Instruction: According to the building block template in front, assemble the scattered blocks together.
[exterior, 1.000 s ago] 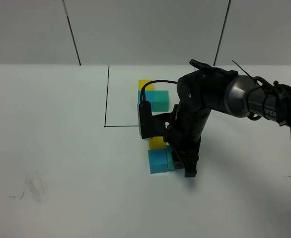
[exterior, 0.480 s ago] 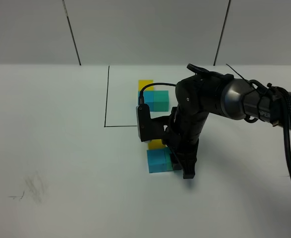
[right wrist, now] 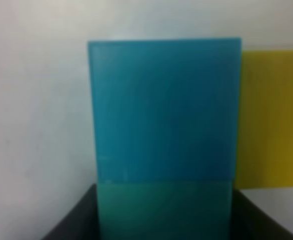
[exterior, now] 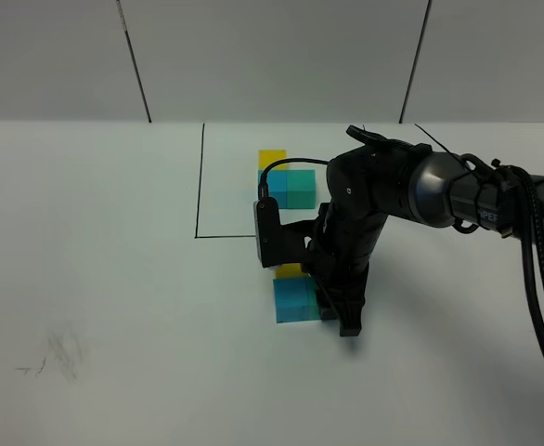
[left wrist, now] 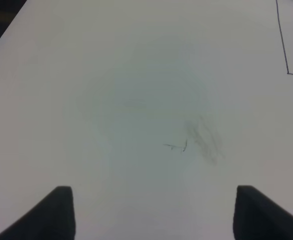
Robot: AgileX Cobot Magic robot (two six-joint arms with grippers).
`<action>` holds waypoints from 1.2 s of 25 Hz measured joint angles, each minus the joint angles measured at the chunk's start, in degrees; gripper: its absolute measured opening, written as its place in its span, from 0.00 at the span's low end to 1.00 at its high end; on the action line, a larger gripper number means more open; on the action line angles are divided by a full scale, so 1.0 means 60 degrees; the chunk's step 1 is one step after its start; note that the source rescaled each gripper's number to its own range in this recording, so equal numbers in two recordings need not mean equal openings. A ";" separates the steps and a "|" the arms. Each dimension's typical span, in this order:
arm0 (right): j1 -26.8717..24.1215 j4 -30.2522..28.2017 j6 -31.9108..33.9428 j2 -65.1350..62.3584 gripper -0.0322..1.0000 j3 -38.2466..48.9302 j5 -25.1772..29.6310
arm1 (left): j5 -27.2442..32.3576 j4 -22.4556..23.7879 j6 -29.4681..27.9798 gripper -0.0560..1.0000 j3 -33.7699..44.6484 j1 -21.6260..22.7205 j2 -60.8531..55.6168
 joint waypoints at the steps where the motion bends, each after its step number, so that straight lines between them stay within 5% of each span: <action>1: 0.0000 0.0000 0.0000 0.0010 0.32 -0.0004 0.0000 | 0.0000 0.0000 0.0000 0.53 0.0000 0.0000 0.0000; 13: 0.0000 -0.0001 0.0041 0.0019 0.33 -0.0040 0.0047 | 0.0000 0.0000 0.0000 0.53 0.0000 0.0000 0.0000; 19: 0.0007 -0.0211 0.0545 -0.0105 0.63 -0.0040 0.0026 | 0.0000 0.0000 0.0000 0.53 0.0000 0.0000 0.0000; 22: 0.0007 -0.0489 0.0812 -0.0364 0.71 -0.0040 0.0177 | 0.0000 0.0000 0.0000 0.53 0.0000 0.0000 0.0000; 25: -0.0036 -0.0807 0.1500 -0.0832 0.72 -0.0032 0.0480 | 0.0000 0.0000 0.0000 0.53 0.0000 0.0000 0.0000; 30: -0.0690 -0.1437 0.4261 -0.1936 0.76 0.0173 0.0706 | 0.0000 0.0000 0.0000 0.53 0.0000 0.0000 0.0000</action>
